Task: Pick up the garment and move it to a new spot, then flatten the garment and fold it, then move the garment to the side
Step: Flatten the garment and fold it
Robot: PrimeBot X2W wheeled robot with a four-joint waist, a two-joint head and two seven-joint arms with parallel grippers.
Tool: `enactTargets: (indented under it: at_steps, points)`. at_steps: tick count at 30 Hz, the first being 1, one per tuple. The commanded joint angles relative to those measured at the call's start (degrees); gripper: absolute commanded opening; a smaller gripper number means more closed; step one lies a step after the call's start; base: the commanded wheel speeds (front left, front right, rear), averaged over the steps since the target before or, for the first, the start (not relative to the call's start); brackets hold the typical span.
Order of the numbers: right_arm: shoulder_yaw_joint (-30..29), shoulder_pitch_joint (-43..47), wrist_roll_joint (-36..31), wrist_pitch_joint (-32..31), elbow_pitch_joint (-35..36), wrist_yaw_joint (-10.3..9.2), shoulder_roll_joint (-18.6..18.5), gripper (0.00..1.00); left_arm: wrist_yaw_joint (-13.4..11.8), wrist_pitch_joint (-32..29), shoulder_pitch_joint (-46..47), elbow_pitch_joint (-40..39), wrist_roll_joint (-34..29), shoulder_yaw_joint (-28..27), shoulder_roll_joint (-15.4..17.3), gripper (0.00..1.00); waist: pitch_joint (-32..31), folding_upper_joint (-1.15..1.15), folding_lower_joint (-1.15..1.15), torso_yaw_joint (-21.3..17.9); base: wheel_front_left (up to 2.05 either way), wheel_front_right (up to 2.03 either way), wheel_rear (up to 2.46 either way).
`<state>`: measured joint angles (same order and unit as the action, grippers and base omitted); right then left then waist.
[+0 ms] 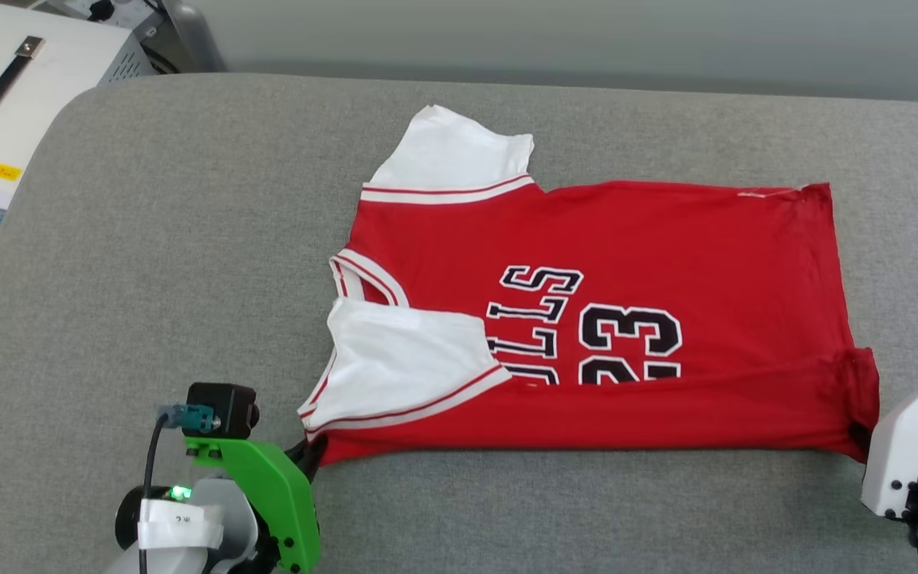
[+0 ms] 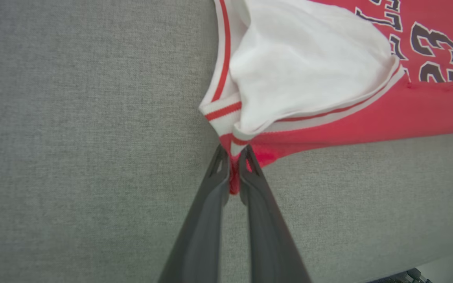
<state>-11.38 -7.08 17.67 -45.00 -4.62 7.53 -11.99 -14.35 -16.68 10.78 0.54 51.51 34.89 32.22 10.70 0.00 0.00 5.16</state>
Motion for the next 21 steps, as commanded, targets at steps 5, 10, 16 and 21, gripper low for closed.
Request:
enactTargets:
  at_steps: [5,10,16,21]
  points:
    - [0.1,4.8,2.9,-4.2,3.7,-0.04,-2.6,0.00,-0.5,0.6,-4.4,-0.3,1.0,-0.3,0.9,0.00,-4.0,0.00,0.00,-0.7,0.00,0.00,0.00]
    - [-1.4,8.8,4.4,-7.5,7.4,-0.04,-3.6,0.00,-1.2,0.6,-8.1,-0.8,1.7,0.2,1.7,0.00,-5.1,0.00,0.00,-0.8,0.00,0.00,0.00]
    - [-3.2,13.5,5.1,-10.3,10.3,-0.04,-2.8,0.00,-1.1,0.1,-9.9,-1.0,2.6,0.7,1.9,0.00,-5.0,0.00,0.00,-0.7,0.00,0.00,0.00]
    - [-2.7,14.6,4.3,-10.4,9.8,-0.04,-2.0,0.00,-0.4,-0.9,-9.1,-0.1,2.6,1.3,1.9,0.00,-4.1,0.00,0.00,-0.9,0.00,0.00,0.00]
